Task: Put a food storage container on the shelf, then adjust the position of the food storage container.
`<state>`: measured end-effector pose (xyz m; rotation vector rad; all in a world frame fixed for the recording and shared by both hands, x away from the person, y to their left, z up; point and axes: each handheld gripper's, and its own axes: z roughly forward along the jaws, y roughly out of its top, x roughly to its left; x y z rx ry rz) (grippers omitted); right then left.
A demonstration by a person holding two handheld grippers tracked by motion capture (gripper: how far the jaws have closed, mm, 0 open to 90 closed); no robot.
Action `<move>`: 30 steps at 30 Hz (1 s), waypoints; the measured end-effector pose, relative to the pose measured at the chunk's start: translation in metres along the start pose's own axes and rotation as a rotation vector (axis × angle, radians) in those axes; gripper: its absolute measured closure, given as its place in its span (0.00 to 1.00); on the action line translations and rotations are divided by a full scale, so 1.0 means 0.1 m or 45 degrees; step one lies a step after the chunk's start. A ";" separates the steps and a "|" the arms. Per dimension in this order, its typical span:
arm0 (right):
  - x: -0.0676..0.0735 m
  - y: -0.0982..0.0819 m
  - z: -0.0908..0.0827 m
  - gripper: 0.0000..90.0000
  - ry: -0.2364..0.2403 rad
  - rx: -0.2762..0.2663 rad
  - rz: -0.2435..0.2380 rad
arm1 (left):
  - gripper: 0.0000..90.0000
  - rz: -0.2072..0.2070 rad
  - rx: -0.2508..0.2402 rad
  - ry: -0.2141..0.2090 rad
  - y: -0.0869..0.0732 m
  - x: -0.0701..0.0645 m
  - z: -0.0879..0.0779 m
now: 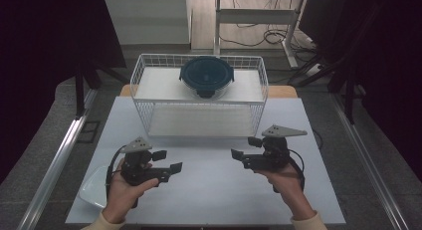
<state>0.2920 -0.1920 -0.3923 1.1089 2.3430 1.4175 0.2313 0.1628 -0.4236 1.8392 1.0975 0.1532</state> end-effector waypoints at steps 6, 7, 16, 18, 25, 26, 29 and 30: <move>0.01 -0.29 0.02 0.24 0.001 0.027 0.017 | 0.29 -0.026 0.072 0.012 -0.24 0.06 0.03; 0.01 -0.35 0.02 0.24 0.001 0.035 0.022 | 0.29 -0.024 0.081 0.014 -0.27 0.07 0.02; -0.05 -0.66 0.10 0.24 -0.003 0.121 0.027 | 0.29 -0.006 0.082 0.099 -0.34 0.19 -0.03; -0.07 -0.67 0.11 0.24 -0.003 0.127 0.033 | 0.29 -0.006 0.081 0.104 -0.34 0.20 -0.03; -0.09 -0.67 0.15 0.24 0.001 0.141 0.026 | 0.29 -0.005 0.068 0.118 -0.35 0.20 -0.11; -0.09 -0.67 0.15 0.24 0.002 0.144 0.028 | 0.29 -0.002 0.063 0.120 -0.35 0.19 -0.12; -0.09 -0.66 0.16 0.24 0.002 0.153 0.020 | 0.28 0.000 0.055 0.118 -0.33 0.18 -0.16; -0.09 -0.66 0.16 0.24 0.000 0.156 0.016 | 0.28 -0.001 0.056 0.112 -0.32 0.18 -0.17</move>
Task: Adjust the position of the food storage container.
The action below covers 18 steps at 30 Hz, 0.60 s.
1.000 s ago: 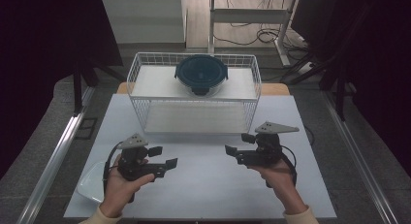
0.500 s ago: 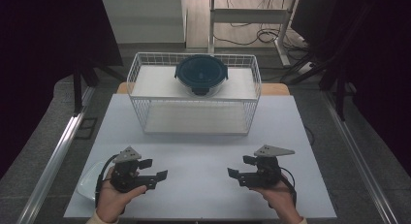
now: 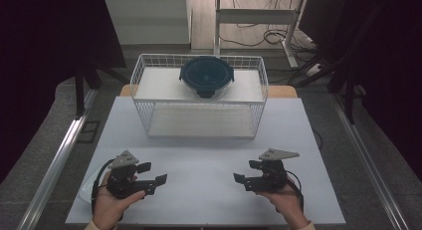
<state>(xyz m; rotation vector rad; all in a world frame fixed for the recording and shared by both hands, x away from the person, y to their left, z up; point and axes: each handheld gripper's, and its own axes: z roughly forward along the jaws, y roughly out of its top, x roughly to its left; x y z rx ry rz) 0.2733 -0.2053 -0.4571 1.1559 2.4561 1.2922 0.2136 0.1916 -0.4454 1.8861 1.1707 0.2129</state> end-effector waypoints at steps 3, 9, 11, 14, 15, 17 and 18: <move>-0.01 -0.02 -0.01 0.24 -0.009 0.005 0.002 | 0.28 0.005 0.004 -0.001 0.01 0.01 -0.01; -0.02 -0.06 0.01 0.24 -0.014 0.031 0.001 | 0.28 -0.005 0.006 0.034 0.01 0.08 -0.12; -0.02 -0.06 0.00 0.24 -0.018 0.030 0.004 | 0.28 -0.017 -0.002 0.011 0.01 0.12 -0.21; -0.03 -0.05 -0.04 0.24 -0.016 0.018 0.017 | 0.28 -0.018 -0.025 0.053 0.00 0.17 -0.40; -0.03 -0.05 -0.05 0.24 -0.015 0.014 0.015 | 0.29 -0.023 -0.032 0.062 -0.02 0.20 -0.47; -0.02 -0.05 -0.07 0.24 -0.014 0.012 0.014 | 0.30 -0.029 -0.030 0.103 -0.07 0.26 -0.61; -0.03 -0.05 -0.07 0.24 -0.015 0.015 0.014 | 0.31 -0.031 -0.026 0.127 -0.09 0.30 -0.67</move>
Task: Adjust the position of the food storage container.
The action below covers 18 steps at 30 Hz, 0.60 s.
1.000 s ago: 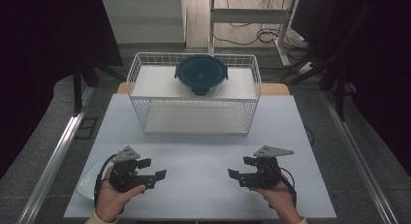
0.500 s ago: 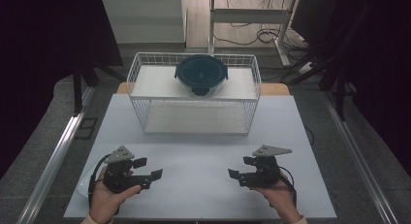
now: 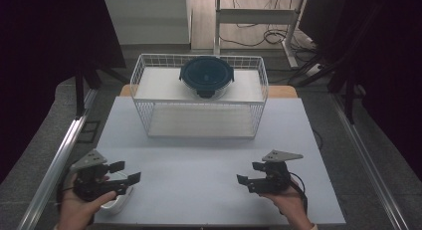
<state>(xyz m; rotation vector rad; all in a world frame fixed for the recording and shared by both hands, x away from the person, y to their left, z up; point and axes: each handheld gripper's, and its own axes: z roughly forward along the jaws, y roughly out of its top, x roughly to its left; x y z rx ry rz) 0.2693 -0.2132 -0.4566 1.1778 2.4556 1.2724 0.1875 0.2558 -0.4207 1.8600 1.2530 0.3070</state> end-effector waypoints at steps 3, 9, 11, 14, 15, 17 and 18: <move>-0.01 -0.01 0.02 0.24 -0.002 0.011 0.005 | 0.36 -0.029 0.016 0.047 -0.07 0.15 -0.16; 0.00 -0.02 0.06 0.24 -0.004 0.034 0.003 | 0.49 -0.077 0.064 0.118 -0.25 0.37 -0.28; 0.00 -0.02 0.06 0.24 -0.006 0.036 0.005 | 0.58 -0.089 0.088 0.125 -0.33 0.42 -0.27; -0.01 -0.03 0.07 0.24 -0.009 0.038 0.011 | 0.66 -0.121 0.114 0.141 -0.43 0.51 -0.31; -0.01 -0.03 0.07 0.24 -0.011 0.040 0.014 | 0.71 -0.133 0.124 0.138 -0.46 0.54 -0.33; -0.02 -0.03 0.07 0.24 -0.014 0.042 0.017 | 0.83 -0.146 0.150 0.101 -0.53 0.58 -0.39; -0.02 -0.04 0.07 0.24 -0.013 0.043 0.019 | 0.87 -0.149 0.163 0.087 -0.56 0.59 -0.42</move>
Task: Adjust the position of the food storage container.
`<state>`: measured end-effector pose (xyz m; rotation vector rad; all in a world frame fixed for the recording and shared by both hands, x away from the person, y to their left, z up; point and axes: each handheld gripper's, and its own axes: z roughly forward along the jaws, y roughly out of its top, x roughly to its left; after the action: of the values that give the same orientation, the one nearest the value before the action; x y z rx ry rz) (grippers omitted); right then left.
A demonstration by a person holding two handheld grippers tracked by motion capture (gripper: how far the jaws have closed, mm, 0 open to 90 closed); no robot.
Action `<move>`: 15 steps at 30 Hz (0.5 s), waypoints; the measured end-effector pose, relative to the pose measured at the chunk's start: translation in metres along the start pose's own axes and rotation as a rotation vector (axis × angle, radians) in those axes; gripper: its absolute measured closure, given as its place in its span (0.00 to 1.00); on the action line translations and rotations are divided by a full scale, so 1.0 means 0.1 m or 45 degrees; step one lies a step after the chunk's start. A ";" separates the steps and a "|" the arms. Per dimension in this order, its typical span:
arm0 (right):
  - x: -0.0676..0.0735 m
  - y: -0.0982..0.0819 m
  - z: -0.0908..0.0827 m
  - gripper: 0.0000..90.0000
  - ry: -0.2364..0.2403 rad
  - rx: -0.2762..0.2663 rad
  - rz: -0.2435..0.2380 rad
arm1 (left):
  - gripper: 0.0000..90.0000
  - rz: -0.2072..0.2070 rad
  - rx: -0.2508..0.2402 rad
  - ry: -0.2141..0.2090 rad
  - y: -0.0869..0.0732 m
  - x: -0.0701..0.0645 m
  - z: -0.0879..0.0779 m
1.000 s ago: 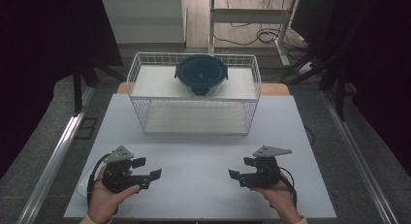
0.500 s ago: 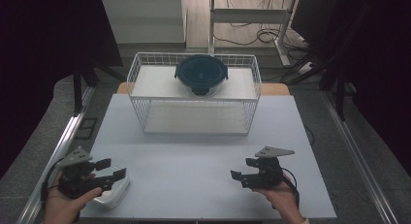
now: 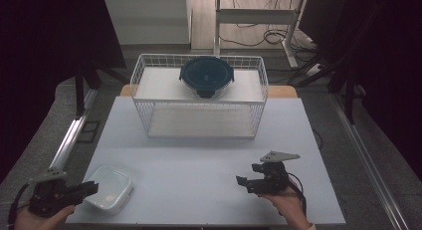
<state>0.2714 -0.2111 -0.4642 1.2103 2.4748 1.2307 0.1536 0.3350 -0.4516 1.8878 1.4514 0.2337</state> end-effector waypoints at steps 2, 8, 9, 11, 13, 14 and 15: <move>0.00 0.00 0.00 0.24 -0.004 0.000 -0.004 | 0.93 -0.006 0.026 -0.025 -0.07 0.04 -0.05; 0.00 0.00 0.01 0.24 -0.003 0.006 -0.003 | 1.00 -0.013 0.141 -0.071 -0.31 0.12 -0.02; 0.00 0.00 0.01 0.24 -0.003 0.006 -0.004 | 1.00 -0.002 0.162 -0.081 -0.34 0.11 0.00; 0.00 0.00 0.01 0.24 -0.004 0.006 -0.004 | 1.00 0.021 0.199 -0.104 -0.39 0.09 0.06; 0.00 -0.01 0.02 0.24 -0.005 0.007 -0.002 | 1.00 0.033 0.228 -0.111 -0.41 0.07 0.13; 0.00 -0.01 0.02 0.24 -0.005 0.009 -0.002 | 1.00 0.038 0.241 -0.109 -0.41 0.07 0.17; 0.00 -0.01 0.02 0.24 -0.006 0.010 -0.002 | 1.00 0.044 0.247 -0.101 -0.40 0.06 0.21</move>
<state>0.2717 -0.2099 -0.4662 1.2111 2.4794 1.2173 0.1361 0.3352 -0.4939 2.0540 1.4321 0.0336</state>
